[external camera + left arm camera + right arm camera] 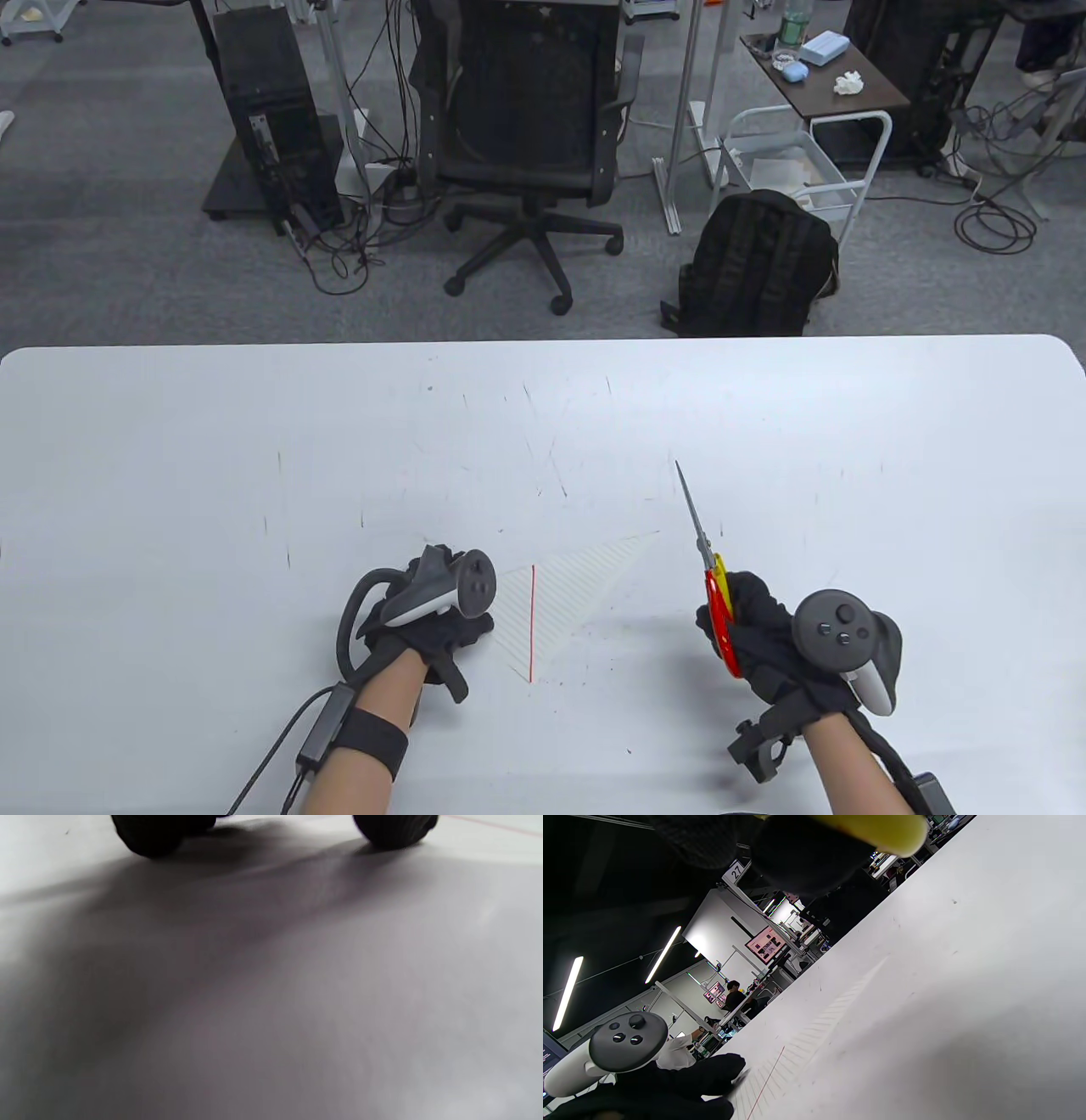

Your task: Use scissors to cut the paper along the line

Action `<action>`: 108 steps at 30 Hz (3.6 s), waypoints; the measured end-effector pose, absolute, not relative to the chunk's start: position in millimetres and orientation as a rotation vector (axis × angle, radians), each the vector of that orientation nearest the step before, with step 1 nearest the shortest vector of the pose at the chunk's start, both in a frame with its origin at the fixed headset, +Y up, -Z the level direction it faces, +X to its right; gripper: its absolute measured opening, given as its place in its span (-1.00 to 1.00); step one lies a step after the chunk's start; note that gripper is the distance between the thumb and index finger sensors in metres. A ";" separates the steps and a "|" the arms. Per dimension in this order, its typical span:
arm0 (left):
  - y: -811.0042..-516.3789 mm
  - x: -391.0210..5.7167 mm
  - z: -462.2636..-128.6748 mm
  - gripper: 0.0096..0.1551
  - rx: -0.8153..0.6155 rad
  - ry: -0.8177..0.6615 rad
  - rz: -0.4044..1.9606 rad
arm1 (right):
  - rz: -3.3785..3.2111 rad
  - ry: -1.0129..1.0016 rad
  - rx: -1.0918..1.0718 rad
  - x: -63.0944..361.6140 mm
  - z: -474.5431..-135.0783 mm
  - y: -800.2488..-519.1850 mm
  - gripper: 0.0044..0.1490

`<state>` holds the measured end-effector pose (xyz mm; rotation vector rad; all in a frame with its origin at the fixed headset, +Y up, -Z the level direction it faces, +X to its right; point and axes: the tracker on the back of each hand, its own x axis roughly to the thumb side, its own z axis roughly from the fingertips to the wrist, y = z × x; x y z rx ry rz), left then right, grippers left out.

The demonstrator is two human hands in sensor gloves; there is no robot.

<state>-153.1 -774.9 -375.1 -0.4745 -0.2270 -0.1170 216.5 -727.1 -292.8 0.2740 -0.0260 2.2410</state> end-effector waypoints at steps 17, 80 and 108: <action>-766.2 -157.4 -369.5 -0.61 -0.267 -0.241 0.017 | 2.294 0.013 0.312 209.0 -292.4 -730.6 -0.27; -752.1 -215.1 -315.5 -0.62 -0.133 -0.273 1.062 | 2.151 0.595 0.806 160.4 -277.7 -766.8 -0.01; -752.4 -215.5 -314.7 -0.63 -0.125 -0.275 1.062 | 2.164 0.534 0.770 158.7 -277.1 -766.3 -0.19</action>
